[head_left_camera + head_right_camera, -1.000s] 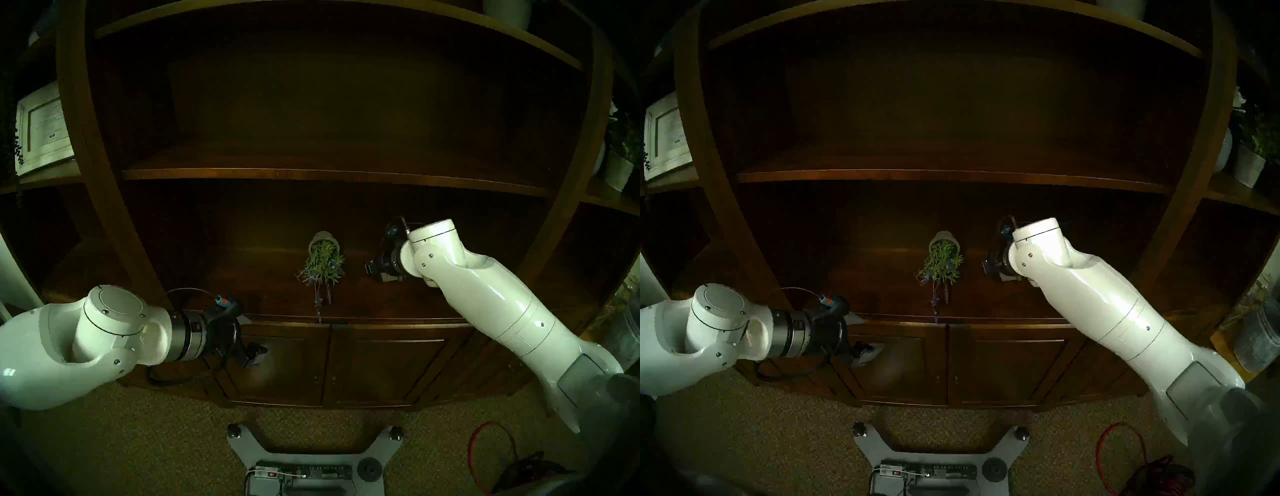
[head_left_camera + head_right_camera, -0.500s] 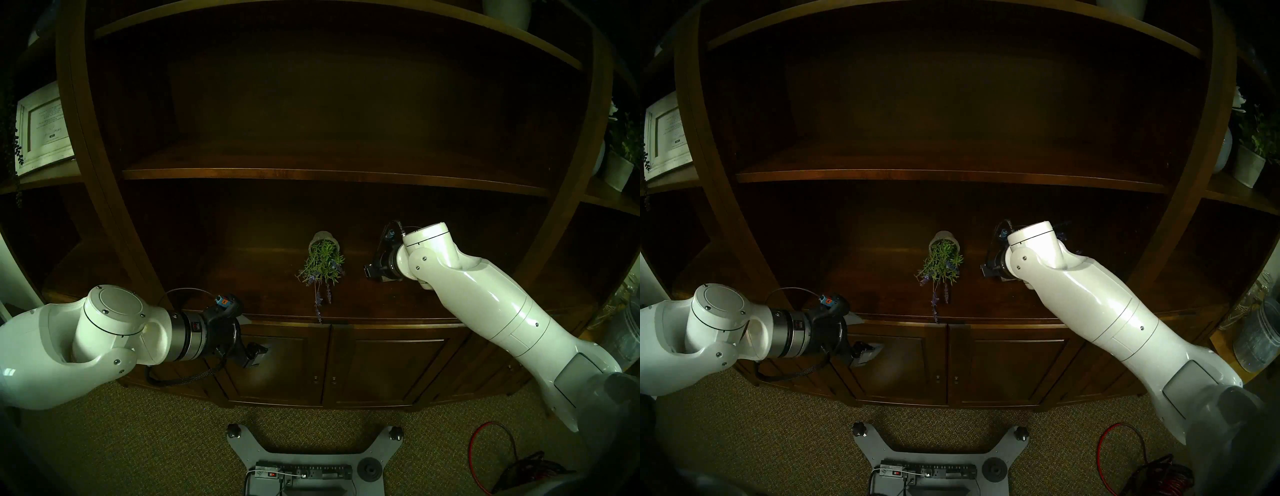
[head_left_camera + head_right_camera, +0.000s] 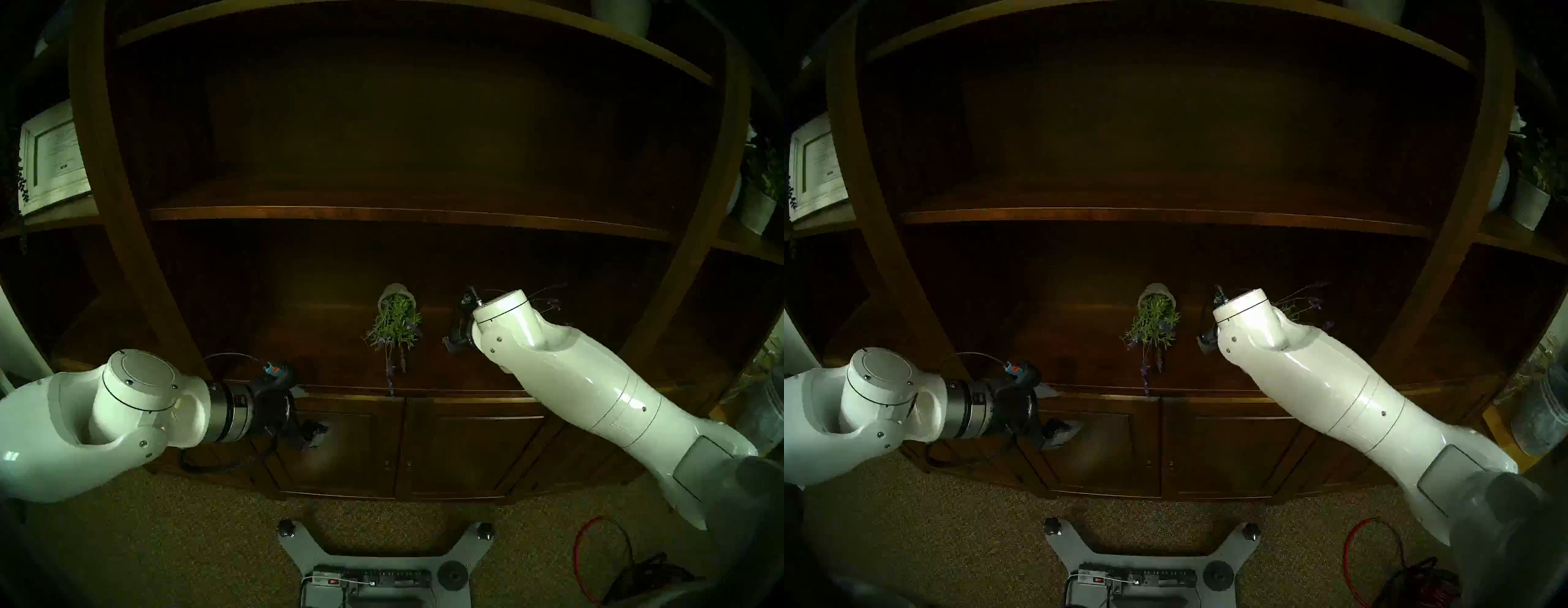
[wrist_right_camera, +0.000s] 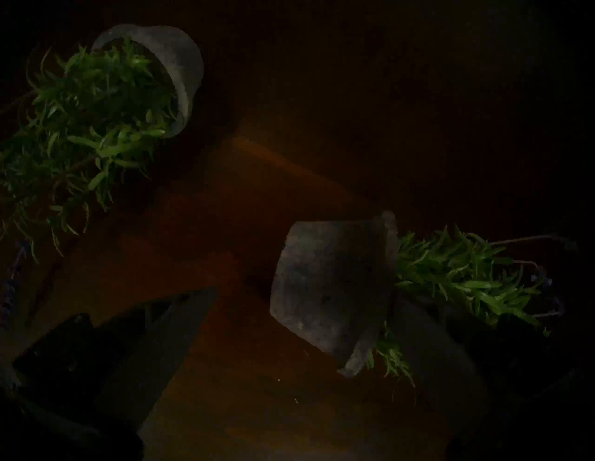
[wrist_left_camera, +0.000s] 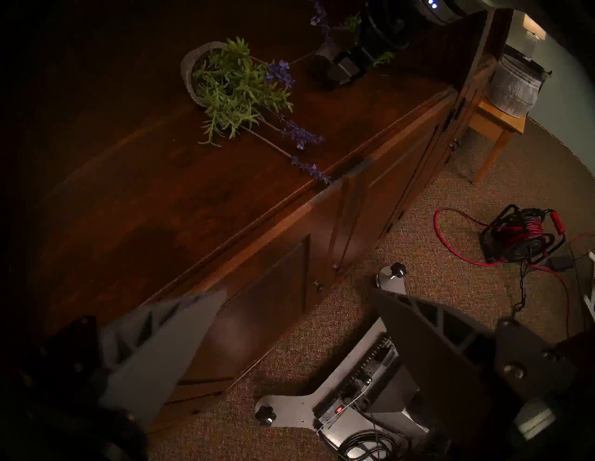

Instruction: Place the fake decorative plant upright

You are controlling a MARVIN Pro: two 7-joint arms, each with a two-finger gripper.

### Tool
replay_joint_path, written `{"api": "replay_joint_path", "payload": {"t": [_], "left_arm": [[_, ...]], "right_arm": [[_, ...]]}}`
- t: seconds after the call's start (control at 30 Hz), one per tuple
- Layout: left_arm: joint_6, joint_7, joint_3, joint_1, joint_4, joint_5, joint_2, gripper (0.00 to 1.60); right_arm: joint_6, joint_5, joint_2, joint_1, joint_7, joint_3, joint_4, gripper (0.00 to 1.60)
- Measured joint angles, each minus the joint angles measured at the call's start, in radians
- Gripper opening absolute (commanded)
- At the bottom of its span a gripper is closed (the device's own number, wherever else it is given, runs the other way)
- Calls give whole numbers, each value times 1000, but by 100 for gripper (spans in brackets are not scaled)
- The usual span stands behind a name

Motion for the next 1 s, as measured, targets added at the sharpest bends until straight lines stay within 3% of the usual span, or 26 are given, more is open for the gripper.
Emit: {"api": "replay_joint_path", "payload": {"t": [0.47, 1.0], "left_arm": [[0, 0, 0, 0, 0, 0, 0, 160], [0, 0, 0, 0, 0, 0, 0, 160]], "right_arm": [[0, -57, -6, 4, -32, -71, -36, 160], [0, -84, -1, 5, -29, -101, -88, 160]]}}
